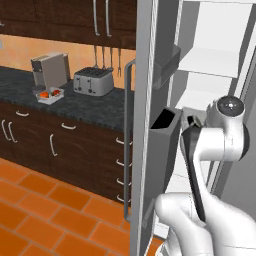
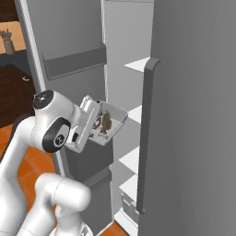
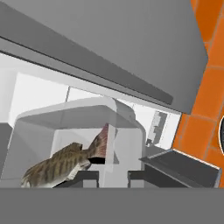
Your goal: Take the meat container that has the fish and place it on the second highest rack of the freezer. Then take the vegetable container that has the tomato and squash and place it on the highest rack of the freezer.
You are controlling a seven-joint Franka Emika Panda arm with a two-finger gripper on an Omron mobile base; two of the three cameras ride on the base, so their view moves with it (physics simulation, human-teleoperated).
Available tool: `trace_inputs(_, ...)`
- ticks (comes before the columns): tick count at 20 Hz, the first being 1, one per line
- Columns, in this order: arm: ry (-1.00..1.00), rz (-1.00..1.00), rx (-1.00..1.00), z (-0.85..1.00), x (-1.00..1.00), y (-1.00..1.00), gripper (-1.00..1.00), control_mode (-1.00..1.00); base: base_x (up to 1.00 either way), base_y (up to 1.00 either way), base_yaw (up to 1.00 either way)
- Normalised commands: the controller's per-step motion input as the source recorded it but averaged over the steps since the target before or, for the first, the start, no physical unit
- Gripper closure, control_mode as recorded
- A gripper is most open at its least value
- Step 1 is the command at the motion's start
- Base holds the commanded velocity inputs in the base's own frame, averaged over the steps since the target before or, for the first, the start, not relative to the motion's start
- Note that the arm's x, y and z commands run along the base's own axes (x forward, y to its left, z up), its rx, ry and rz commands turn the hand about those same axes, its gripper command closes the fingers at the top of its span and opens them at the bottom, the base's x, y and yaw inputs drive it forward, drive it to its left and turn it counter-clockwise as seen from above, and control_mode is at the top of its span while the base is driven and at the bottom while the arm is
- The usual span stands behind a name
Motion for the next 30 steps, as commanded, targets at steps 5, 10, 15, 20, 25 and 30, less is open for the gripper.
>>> trace_inputs(5,-0.04,-0.27,-0.01,0.10,0.18,-0.44,1.00,-1.00,0.00,0.00,0.00)
trace_inputs(10,-0.02,-0.10,0.00,0.01,0.83,-0.08,1.00,-1.00,0.00,0.00,0.00)
trace_inputs(15,0.00,-0.01,0.01,-0.09,0.83,-0.39,1.00,-1.00,0.00,0.00,0.00)
trace_inputs(20,0.00,-0.13,0.00,-0.28,0.55,-0.38,1.00,-1.00,0.00,0.00,0.00)
trace_inputs(25,0.00,-0.18,0.00,-0.38,0.57,-0.30,1.00,-1.00,0.00,0.00,0.00)
trace_inputs(30,0.00,-0.02,0.00,-0.27,0.54,-0.37,1.00,-1.00,0.00,0.00,0.00)
